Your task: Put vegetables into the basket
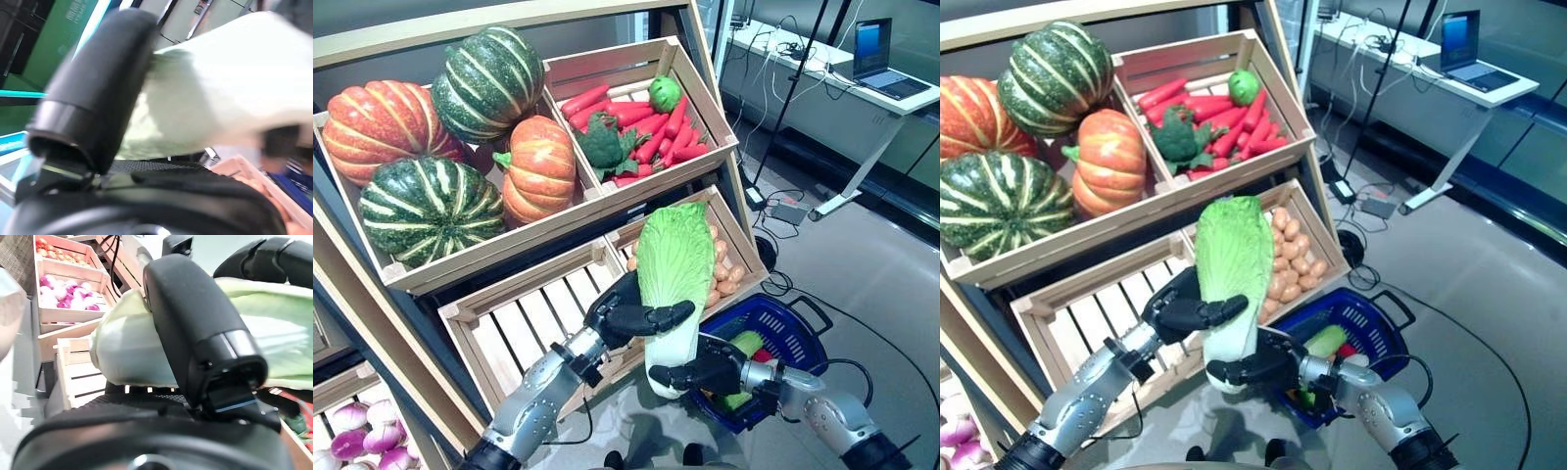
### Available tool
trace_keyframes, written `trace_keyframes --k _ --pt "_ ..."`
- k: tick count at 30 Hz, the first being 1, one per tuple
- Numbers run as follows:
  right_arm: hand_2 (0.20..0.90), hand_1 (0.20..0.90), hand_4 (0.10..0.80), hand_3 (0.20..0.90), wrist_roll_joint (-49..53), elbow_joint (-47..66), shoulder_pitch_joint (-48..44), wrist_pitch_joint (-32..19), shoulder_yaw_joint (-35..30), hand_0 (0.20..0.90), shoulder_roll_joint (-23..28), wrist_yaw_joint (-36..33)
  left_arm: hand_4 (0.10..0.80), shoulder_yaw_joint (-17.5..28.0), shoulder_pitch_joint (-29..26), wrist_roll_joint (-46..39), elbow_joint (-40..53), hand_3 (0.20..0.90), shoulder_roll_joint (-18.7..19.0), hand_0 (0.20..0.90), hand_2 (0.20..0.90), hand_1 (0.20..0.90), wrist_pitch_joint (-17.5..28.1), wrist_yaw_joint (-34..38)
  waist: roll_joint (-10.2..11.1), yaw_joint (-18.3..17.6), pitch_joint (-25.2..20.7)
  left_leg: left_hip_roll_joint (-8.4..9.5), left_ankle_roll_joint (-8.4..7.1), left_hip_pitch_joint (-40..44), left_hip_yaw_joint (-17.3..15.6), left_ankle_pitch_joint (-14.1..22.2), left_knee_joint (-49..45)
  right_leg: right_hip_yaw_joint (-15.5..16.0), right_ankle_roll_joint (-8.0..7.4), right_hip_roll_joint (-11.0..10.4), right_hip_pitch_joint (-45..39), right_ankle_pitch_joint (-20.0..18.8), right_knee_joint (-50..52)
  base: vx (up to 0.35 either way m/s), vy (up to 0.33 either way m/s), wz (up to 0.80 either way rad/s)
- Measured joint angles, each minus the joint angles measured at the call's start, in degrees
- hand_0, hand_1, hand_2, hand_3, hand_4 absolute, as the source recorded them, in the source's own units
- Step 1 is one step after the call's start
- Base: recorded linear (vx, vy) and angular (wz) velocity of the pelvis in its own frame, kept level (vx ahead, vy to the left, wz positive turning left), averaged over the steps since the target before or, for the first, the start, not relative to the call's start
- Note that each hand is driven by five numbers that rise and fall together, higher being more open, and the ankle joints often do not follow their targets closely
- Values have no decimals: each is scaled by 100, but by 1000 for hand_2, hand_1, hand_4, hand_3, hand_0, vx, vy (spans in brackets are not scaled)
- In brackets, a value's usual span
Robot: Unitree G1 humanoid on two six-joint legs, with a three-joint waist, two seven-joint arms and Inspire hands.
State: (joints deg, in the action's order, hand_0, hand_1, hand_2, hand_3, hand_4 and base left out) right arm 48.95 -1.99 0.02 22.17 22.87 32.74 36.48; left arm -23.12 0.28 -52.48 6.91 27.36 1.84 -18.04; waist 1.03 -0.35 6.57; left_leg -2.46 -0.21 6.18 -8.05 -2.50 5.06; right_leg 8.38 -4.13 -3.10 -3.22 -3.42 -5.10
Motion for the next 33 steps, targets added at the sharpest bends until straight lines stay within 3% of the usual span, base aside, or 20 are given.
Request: trace_keyframes --k 19,27,33 --pt "300 300 400 300 284 6 352 -227 -594 300 -8 -460 800 523 1 380 1 900 16 900 900 900 -1 6 -3 -14 1 -2 1 -30 4 2 1 3 -1 -2 24 3 -3 0 0 0" --pt "300 300 400 300 1359 17 737 -1010 -1617 300 -503 -939 800 1147 203 456 5 900 -24 900 900 900 -25 1 -27 -24 18 -4 2 -108 5 2 2 6 1 0 101 4 -20 -7 -12 0" --pt "300 300 400 300 1530 12 808 -1467 -1824 300 -859 -1167 800 1280 318 568 6 900 -123 900 900 900 -38 -1 -83 -28 52 -6 1 -187 12 0 1 18 3 1 179 4 -20 -21 -17 0"
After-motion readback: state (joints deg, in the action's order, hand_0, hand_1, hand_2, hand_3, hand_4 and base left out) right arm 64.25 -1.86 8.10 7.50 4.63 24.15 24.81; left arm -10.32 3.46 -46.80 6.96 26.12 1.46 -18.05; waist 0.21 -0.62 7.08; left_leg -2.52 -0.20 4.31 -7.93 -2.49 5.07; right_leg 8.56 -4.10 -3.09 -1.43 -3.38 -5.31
